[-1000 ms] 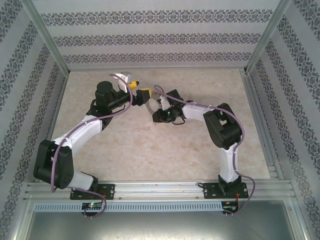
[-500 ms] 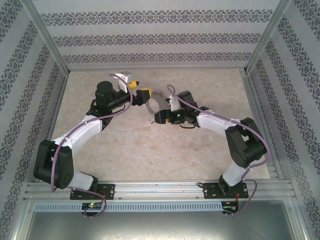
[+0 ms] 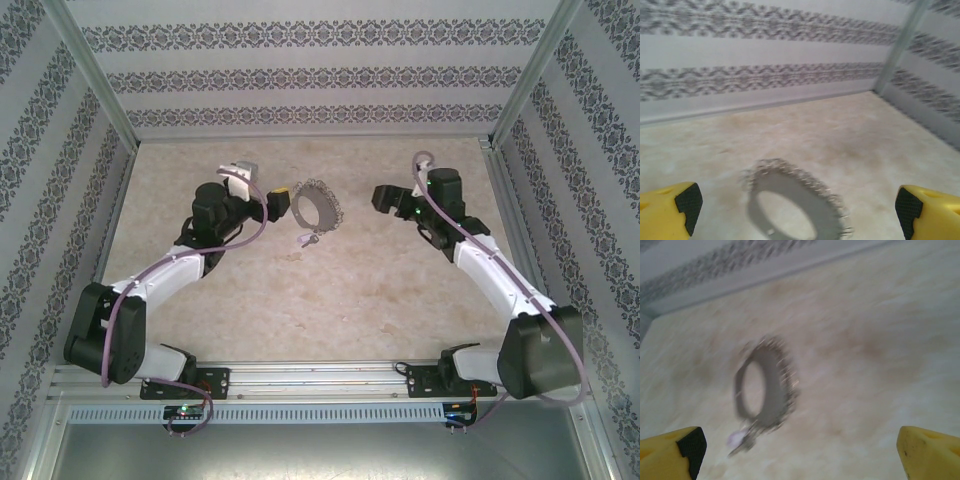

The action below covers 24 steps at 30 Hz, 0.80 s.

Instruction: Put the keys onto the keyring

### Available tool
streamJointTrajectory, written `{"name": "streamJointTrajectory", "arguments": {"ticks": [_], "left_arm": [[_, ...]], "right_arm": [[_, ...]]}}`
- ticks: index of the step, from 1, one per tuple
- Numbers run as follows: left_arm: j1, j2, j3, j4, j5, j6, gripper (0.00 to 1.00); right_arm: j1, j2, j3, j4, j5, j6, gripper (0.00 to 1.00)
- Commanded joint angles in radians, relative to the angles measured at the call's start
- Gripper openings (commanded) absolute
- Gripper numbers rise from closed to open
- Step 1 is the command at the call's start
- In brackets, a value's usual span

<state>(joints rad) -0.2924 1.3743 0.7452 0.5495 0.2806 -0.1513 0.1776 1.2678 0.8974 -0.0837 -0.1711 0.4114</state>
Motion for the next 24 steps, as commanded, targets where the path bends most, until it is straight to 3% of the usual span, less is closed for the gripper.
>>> {"name": "streamJointTrajectory", "arguments": {"ticks": [1, 4, 10, 16, 19, 24], "left_arm": [[0.015, -0.073, -0.018, 0.033, -0.235, 0.136, 1.0], [0.025, -0.11, -0.039, -0.062, -0.308, 0.228, 1.0], [0.08, -0.156, -0.212, 0.018, -0.48, 0.295, 1.0], [0.139, -0.094, -0.312, 0.065, -0.497, 0.238, 1.0], [0.141, -0.01, -0.383, 0.224, -0.501, 0.226, 1.0], [0.154, 0.137, -0.502, 0.601, -0.415, 0.276, 1.0]], "right_arm": [[-0.031, -0.037, -0.079, 0.145, 0.231, -0.05, 0.98], [-0.038, -0.033, -0.11, 0.226, 0.321, -0.171, 0.98], [-0.064, 0.003, -0.18, 0.324, 0.394, -0.252, 0.98], [-0.077, 0.057, -0.241, 0.376, 0.396, -0.301, 0.98], [-0.075, 0.074, -0.252, 0.389, 0.377, -0.336, 0.98], [-0.081, 0.034, -0.349, 0.573, 0.305, -0.372, 0.98]]}}
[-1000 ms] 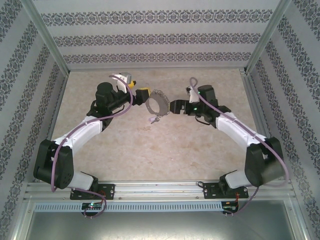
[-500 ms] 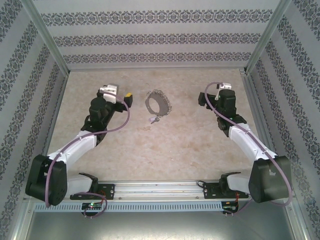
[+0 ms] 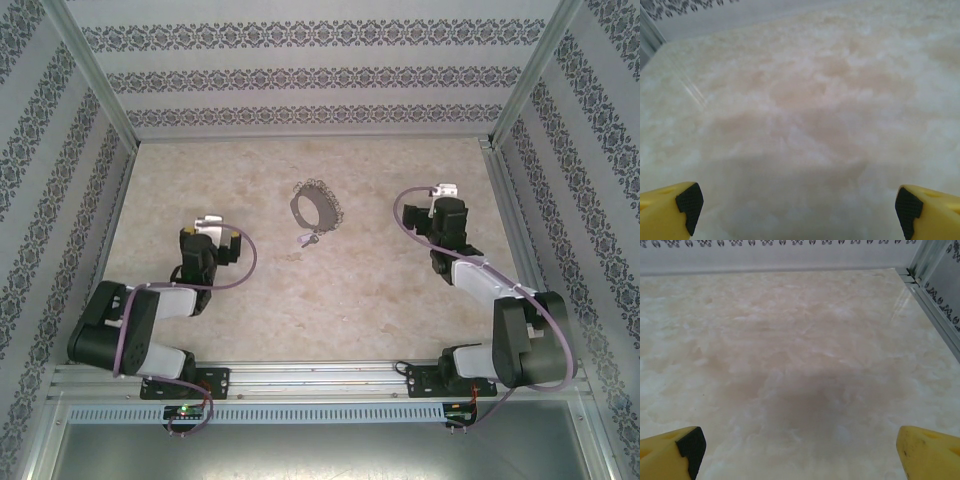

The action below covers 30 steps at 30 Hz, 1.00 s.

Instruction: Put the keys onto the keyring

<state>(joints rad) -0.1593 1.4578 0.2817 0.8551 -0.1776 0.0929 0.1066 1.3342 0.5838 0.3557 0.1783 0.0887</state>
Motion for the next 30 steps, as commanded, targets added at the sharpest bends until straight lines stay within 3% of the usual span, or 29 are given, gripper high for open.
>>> {"name": "streamJointTrajectory", "arguments": {"ticks": [1, 5, 7, 10, 13, 15, 16, 18, 20, 21, 22, 25, 30], "left_arm": [[0.025, 0.076, -0.05, 0.346, 0.035, 0.026, 1.0], [0.058, 0.175, -0.062, 0.468, 0.089, 0.014, 1.0], [0.061, 0.139, -0.046, 0.383, 0.07, -0.008, 1.0], [0.073, 0.133, -0.02, 0.324, 0.12, -0.006, 1.0], [0.077, 0.126, -0.008, 0.289, 0.121, -0.01, 1.0], [0.082, 0.13, 0.006, 0.271, 0.123, -0.014, 1.0], [0.085, 0.127, 0.018, 0.243, 0.127, -0.019, 1.0], [0.1, 0.125, 0.054, 0.171, 0.137, -0.033, 1.0], [0.138, 0.122, 0.105, 0.067, 0.172, -0.072, 1.0], [0.16, 0.122, 0.123, 0.032, 0.199, -0.093, 1.0], [0.173, 0.124, 0.124, 0.035, 0.219, -0.099, 1.0], [0.172, 0.125, 0.123, 0.036, 0.217, -0.097, 1.0], [0.172, 0.124, 0.12, 0.041, 0.214, -0.095, 1.0]], "right_arm": [[-0.01, -0.039, -0.055, 0.167, -0.064, -0.061, 0.97], [-0.013, -0.047, -0.077, 0.186, -0.074, -0.121, 0.98], [-0.01, -0.024, -0.072, 0.146, -0.022, -0.135, 0.98], [-0.01, 0.04, -0.128, 0.281, -0.032, -0.128, 0.98], [-0.034, 0.128, -0.211, 0.528, -0.064, -0.1, 0.98], [-0.074, 0.206, -0.234, 0.661, -0.16, -0.079, 0.98], [-0.082, 0.21, -0.229, 0.655, -0.186, -0.077, 0.98], [-0.111, 0.167, -0.18, 0.481, -0.234, -0.059, 0.97], [-0.127, 0.2, -0.206, 0.591, -0.25, -0.04, 0.98], [-0.124, 0.19, -0.197, 0.553, -0.237, -0.044, 0.98], [-0.119, 0.171, -0.183, 0.493, -0.226, -0.05, 0.98], [-0.078, 0.171, -0.198, 0.527, -0.113, -0.064, 0.98], [-0.082, 0.174, -0.198, 0.53, -0.124, -0.063, 0.98]]}}
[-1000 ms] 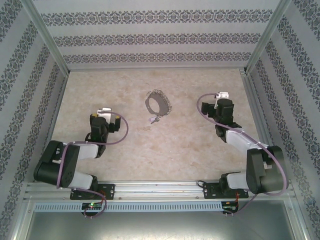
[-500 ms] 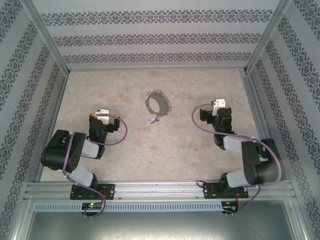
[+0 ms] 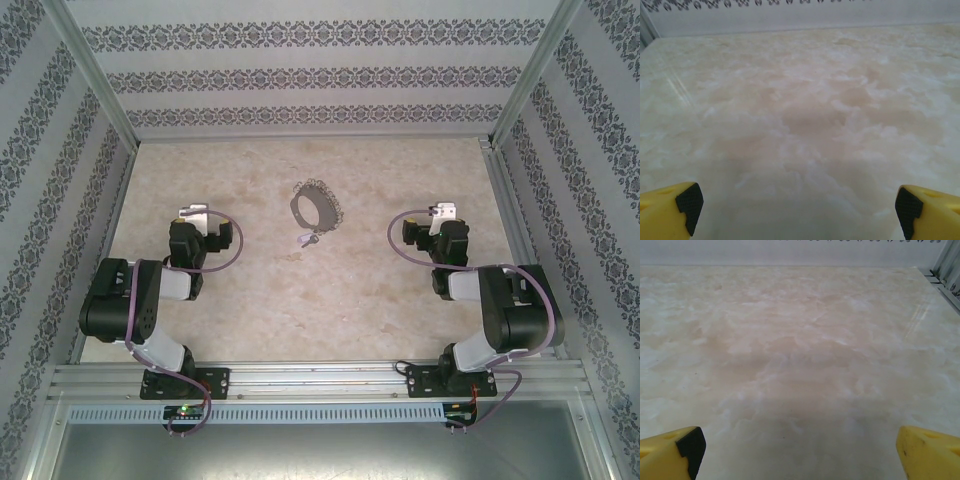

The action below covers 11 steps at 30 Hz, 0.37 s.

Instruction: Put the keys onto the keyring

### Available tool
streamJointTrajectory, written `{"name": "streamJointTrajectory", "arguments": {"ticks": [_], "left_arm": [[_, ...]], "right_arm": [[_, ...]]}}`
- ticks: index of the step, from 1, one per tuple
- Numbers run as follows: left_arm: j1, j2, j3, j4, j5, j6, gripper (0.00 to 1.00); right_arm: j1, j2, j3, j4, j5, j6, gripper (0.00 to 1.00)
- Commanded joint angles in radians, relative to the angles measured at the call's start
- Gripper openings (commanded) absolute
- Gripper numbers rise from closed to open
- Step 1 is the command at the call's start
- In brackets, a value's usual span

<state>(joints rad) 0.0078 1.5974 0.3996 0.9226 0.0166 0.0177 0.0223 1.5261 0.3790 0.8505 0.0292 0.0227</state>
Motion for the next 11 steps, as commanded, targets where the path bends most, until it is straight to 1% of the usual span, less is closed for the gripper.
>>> {"name": "streamJointTrajectory", "arguments": {"ticks": [1, 11], "left_arm": [[0.003, -0.016, 0.002, -0.025, 0.02, -0.019, 1.0], [0.003, -0.016, 0.004, -0.027, 0.026, -0.018, 1.0]], "right_arm": [[0.002, -0.018, 0.009, 0.033, 0.025, 0.004, 0.98], [-0.004, -0.021, 0.01, 0.028, 0.006, 0.003, 0.98]]}}
